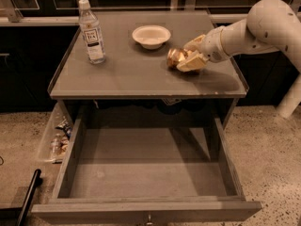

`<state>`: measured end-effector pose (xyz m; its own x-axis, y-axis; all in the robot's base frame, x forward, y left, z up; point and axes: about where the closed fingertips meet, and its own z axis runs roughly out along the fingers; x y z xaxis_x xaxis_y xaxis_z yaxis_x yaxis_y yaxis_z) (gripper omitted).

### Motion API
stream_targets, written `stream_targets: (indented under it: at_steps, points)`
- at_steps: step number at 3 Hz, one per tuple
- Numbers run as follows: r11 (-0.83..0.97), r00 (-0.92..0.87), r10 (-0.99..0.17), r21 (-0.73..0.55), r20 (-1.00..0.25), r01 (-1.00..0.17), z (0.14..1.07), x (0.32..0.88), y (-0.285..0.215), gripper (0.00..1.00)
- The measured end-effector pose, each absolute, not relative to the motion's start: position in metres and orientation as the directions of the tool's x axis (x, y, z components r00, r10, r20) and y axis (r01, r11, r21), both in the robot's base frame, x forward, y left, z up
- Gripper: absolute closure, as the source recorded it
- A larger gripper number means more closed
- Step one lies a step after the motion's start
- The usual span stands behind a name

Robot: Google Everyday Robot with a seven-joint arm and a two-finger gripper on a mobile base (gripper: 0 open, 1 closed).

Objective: Pick orange can from top drawer and place on counter

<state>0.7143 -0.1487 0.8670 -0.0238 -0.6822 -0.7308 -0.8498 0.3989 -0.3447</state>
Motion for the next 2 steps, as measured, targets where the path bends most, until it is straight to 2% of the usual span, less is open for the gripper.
stream_targets:
  at_steps: [1,2]
  points:
    - [0.399,-0.024,-0.682,-0.345,-0.731,-0.850,0.8670,0.7143,-0.1486,0.00]
    - [0.399,-0.024,-0.682,-0.345,-0.731,-0.850,0.8670,0.7143,-0.1486,0.00]
